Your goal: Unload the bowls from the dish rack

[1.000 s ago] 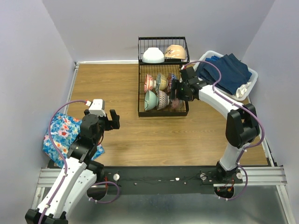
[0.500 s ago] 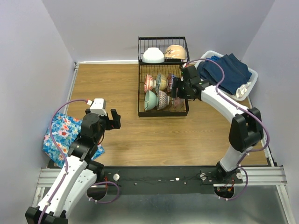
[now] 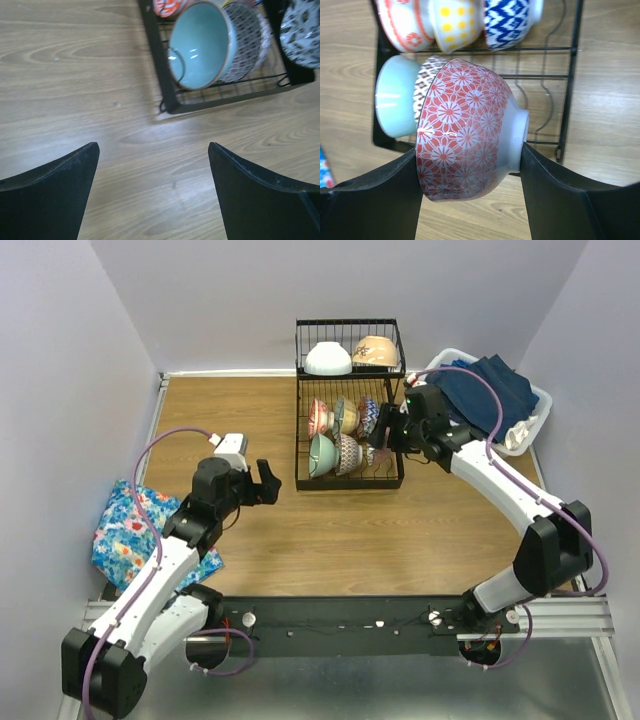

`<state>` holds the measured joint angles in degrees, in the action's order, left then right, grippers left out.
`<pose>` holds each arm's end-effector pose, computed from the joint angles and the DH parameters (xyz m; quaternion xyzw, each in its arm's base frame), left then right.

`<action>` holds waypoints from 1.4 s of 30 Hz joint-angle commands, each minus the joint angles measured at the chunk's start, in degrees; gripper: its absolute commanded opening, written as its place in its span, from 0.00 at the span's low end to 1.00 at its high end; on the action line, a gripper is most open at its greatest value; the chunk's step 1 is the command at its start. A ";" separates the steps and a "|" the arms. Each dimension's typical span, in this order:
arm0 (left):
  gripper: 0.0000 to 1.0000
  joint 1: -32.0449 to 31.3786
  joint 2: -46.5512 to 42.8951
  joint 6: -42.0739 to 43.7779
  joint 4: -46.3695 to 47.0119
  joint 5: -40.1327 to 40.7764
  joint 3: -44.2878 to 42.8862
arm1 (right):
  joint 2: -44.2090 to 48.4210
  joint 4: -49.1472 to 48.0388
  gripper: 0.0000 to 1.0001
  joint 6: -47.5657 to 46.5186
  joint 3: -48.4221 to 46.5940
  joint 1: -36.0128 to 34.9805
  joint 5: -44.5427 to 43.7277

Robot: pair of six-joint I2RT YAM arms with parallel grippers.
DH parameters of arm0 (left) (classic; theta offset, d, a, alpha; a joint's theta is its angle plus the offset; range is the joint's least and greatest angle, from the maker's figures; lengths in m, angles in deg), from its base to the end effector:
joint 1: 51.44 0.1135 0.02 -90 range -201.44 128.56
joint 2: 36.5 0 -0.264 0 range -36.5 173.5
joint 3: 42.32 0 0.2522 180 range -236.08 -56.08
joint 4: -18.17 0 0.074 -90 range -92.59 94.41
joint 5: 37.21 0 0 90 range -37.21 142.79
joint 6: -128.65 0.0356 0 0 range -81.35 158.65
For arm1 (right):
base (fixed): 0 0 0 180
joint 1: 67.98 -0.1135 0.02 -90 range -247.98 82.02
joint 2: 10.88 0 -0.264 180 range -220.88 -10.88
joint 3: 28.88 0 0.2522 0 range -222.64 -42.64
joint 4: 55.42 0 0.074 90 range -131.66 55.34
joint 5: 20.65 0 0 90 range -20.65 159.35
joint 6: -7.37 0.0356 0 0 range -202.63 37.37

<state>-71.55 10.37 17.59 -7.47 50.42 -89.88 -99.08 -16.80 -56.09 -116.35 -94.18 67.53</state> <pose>0.1789 -0.0671 0.2630 0.0041 0.8430 -0.2053 0.4971 0.3133 0.1529 0.3047 0.0095 0.9038 0.1771 0.3896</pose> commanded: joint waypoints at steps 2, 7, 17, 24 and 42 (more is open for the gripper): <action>0.99 -1.94 5.23 -6.44 7.48 -5.27 -4.60 | 6.02 -9.56 0.10 3.33 4.36 -0.35 7.88; 0.99 -4.31 9.98 -10.84 13.79 -7.03 -6.89 | 9.36 -13.78 0.10 3.95 6.65 -0.35 14.81; 0.99 -9.32 20.53 -17.69 24.27 -8.62 -13.30 | 12.79 -24.33 0.10 8.52 13.05 -0.35 29.93; 0.91 -9.50 23.79 -24.64 30.59 -9.05 -11.46 | 13.58 -36.10 0.10 14.14 17.81 -0.35 35.92; 0.50 -10.55 27.22 -28.07 31.48 -10.02 -9.44 | 13.23 -42.00 0.11 17.93 20.18 -0.35 40.59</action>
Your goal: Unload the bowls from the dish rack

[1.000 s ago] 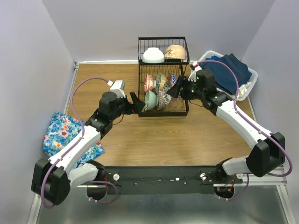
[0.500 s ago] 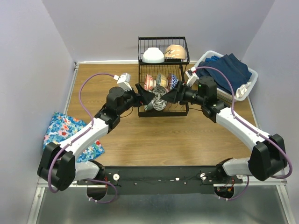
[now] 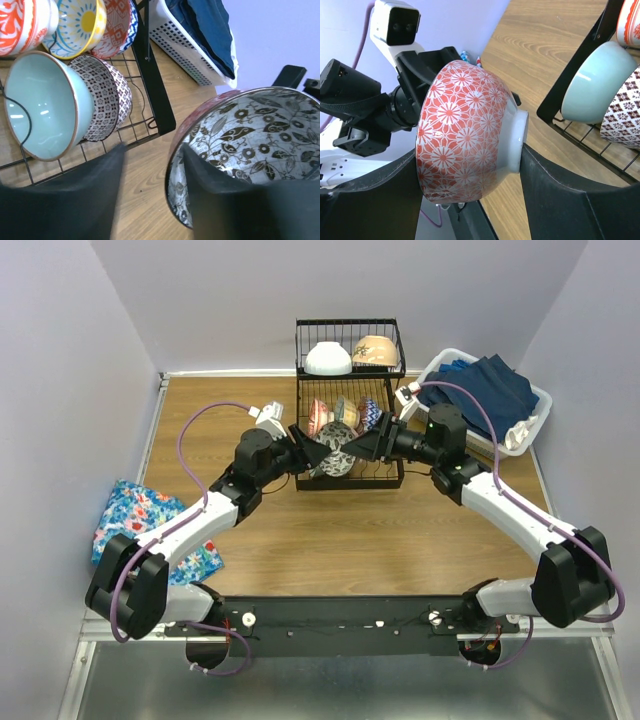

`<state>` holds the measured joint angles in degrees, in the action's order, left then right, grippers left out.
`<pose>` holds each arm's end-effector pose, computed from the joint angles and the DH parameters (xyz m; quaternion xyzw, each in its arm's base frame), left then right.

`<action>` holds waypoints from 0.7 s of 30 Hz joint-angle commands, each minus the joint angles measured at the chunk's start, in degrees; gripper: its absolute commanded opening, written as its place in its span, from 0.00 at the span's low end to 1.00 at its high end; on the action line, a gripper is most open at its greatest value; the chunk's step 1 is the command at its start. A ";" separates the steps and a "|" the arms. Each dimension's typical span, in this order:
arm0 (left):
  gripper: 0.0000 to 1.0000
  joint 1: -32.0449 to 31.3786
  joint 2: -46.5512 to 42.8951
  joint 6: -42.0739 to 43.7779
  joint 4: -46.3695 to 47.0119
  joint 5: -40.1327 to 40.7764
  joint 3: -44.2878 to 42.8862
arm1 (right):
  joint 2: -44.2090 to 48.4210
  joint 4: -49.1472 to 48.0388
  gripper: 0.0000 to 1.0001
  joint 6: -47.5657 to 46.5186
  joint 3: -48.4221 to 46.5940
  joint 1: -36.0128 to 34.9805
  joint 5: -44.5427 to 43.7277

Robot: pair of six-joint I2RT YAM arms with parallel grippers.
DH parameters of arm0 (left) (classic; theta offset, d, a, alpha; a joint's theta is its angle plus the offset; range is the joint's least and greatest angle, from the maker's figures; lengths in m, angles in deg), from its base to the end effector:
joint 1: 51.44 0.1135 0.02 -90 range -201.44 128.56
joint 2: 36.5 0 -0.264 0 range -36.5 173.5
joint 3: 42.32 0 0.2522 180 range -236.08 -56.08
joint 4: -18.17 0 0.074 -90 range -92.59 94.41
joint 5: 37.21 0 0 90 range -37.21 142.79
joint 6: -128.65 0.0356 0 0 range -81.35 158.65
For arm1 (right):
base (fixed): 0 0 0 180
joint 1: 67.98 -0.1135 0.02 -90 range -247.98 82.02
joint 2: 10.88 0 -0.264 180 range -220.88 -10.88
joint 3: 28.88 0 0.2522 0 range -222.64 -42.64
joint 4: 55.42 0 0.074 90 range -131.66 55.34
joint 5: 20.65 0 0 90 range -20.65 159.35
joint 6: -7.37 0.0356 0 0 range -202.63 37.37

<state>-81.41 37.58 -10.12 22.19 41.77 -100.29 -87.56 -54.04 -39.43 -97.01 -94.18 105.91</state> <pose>0.2534 -0.1540 0.2746 -0.0669 0.7735 -0.4547 0.4364 0.2685 0.1557 0.3152 -0.0921 0.7489 0.5452 0.3654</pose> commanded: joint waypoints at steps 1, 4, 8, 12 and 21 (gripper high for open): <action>0.45 -0.70 -0.08 -0.36 1.99 -1.45 1.14 | 1.71 -4.67 0.11 1.19 0.93 -0.35 2.20; 0.20 -0.70 -0.61 -0.44 1.91 -1.72 1.66 | 1.89 -4.84 0.14 1.18 1.63 -0.35 1.77; 0.00 -0.78 -2.97 0.69 0.16 0.21 2.46 | 2.07 -3.97 0.34 0.31 2.16 -0.35 0.80; 0.00 -0.70 -5.35 5.34 -4.85 3.28 1.49 | 2.42 -1.34 0.57 -1.10 2.25 -0.35 -0.87; 0.00 2.55 -10.10 13.35 -19.69 12.69 -2.37 | 2.68 10.16 0.94 -8.39 -1.87 -0.35 -7.37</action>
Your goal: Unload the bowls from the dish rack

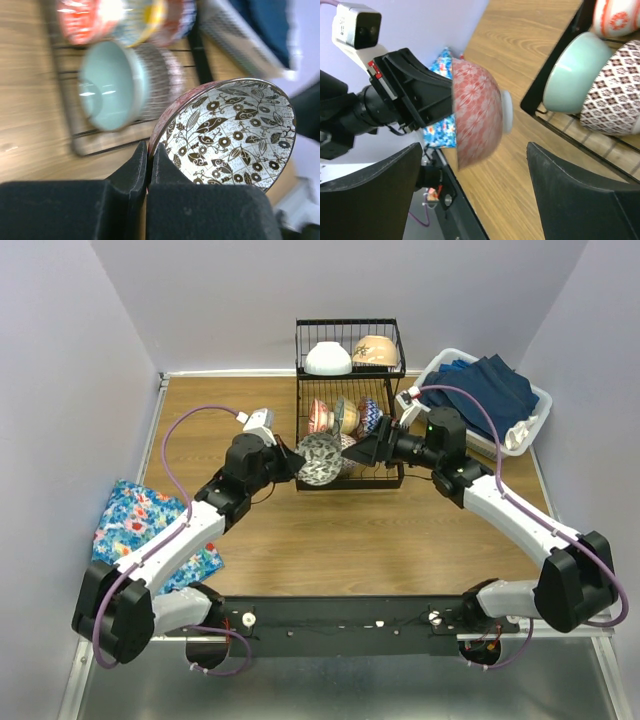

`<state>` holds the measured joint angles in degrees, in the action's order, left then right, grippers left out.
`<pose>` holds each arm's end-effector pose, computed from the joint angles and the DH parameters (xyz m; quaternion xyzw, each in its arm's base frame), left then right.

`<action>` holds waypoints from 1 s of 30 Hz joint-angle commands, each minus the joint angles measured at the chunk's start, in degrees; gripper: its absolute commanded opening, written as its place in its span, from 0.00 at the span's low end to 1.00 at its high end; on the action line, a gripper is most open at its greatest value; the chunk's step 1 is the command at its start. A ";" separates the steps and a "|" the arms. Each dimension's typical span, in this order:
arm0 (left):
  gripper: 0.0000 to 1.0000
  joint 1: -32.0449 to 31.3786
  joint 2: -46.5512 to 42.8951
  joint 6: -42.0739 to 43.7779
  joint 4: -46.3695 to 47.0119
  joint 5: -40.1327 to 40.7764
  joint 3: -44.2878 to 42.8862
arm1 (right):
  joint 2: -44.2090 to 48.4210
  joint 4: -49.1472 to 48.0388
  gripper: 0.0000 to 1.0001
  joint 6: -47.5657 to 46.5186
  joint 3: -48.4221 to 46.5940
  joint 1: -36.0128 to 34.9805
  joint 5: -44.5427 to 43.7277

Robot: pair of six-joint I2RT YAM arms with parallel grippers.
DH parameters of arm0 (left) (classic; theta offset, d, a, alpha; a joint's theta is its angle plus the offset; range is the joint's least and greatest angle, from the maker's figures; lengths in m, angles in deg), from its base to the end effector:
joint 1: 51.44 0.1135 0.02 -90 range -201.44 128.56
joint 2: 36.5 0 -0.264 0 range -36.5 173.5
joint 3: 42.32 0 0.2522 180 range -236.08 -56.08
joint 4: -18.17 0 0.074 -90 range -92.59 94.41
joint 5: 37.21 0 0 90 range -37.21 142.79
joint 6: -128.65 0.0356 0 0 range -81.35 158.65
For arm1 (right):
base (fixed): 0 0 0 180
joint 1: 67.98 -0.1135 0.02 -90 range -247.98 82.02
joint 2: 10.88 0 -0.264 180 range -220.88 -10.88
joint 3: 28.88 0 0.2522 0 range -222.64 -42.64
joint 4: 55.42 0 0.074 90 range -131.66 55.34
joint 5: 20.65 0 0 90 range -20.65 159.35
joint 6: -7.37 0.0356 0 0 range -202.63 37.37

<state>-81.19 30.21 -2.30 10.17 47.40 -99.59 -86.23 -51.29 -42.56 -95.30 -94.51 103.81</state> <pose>0.2317 -0.1363 0.2818 -0.0509 0.8041 -0.3729 0.4602 0.2621 0.1534 0.3064 -0.0948 0.7643 0.5201 0.3693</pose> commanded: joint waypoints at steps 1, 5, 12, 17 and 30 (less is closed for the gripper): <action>0.00 3.99 -2.99 5.79 -10.04 7.41 -3.25 | 1.35 8.56 0.95 -6.75 -3.76 -0.02 -6.06; 0.00 11.64 -2.91 6.67 -13.40 6.97 -3.43 | 1.52 12.26 0.95 -8.96 -4.03 -0.02 -9.49; 0.00 23.77 6.30 6.67 -20.70 8.20 -8.25 | 1.17 17.87 0.95 -11.95 -4.99 -0.02 -13.97; 0.00 28.70 16.22 5.27 -22.54 7.50 -13.17 | 0.47 23.95 0.96 -16.25 -7.80 -0.02 -19.16; 0.00 33.01 33.82 4.74 -23.34 1.00 -24.08 | -0.67 28.43 0.96 -17.49 -8.68 -0.02 -19.78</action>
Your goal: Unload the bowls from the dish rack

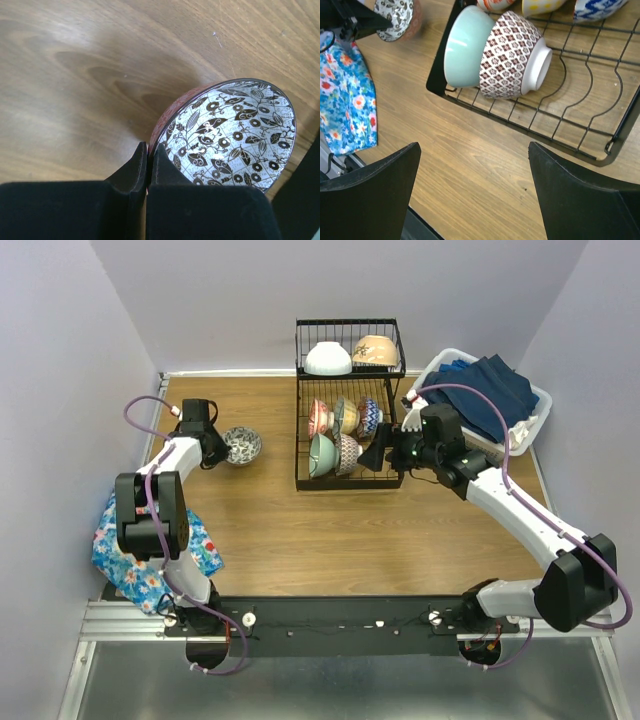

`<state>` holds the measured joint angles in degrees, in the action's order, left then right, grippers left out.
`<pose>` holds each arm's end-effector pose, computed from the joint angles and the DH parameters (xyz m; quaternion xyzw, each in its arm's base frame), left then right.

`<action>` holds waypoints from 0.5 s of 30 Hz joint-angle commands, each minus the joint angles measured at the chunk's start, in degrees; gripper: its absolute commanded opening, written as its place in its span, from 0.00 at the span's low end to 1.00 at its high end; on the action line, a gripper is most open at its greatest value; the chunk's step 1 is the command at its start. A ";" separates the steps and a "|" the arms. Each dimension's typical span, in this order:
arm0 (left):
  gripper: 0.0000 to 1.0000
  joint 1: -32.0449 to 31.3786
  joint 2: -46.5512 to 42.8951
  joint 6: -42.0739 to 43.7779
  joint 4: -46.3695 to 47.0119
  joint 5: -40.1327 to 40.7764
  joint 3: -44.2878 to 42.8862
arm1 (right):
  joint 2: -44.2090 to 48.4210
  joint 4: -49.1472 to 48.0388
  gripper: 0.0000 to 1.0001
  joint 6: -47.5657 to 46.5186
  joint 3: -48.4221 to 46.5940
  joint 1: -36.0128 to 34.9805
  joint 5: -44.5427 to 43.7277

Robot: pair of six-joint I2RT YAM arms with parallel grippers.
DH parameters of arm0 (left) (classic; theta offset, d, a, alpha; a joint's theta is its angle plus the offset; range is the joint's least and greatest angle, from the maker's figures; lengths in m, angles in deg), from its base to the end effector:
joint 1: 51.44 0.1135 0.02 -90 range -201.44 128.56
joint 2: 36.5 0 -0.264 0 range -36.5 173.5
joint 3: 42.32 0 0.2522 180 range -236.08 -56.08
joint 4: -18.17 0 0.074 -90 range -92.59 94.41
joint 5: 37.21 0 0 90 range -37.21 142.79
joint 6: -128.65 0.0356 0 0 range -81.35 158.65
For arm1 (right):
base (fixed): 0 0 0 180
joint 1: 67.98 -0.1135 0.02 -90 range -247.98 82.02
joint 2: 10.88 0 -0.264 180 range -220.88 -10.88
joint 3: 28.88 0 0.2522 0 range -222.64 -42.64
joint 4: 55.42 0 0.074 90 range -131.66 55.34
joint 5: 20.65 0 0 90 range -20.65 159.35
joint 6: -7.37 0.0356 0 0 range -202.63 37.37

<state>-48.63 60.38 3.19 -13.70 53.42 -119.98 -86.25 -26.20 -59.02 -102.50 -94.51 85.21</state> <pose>0.3582 0.0180 0.2073 -0.3108 0.8902 -0.0886 0.3211 0.2625 0.1419 0.3055 -0.0899 0.8599 0.3155 0.3911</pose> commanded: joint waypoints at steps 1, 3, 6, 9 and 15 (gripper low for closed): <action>0.00 0.44 4.28 -0.75 0.62 -5.45 -3.86 | -0.74 3.43 0.96 -1.12 -1.41 -0.02 -1.01; 0.00 0.62 5.42 -0.75 0.62 -5.72 -4.30 | -0.83 3.78 0.96 -1.12 -0.79 -0.02 -0.74; 0.00 0.88 6.39 -0.22 0.62 -5.55 -4.83 | -0.74 3.96 0.96 -1.03 -0.18 -0.02 -0.65; 0.00 1.23 7.09 -0.22 0.97 -5.81 -4.83 | -0.65 3.26 0.96 -0.85 0.44 0.07 -0.83; 0.27 1.85 6.13 -0.05 2.11 -6.42 -3.34 | -0.65 1.68 0.96 -0.06 1.49 0.07 -0.91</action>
<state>-47.53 67.17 3.19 -13.74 48.98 -123.15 -86.51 -23.86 -59.15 -102.34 -94.51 85.21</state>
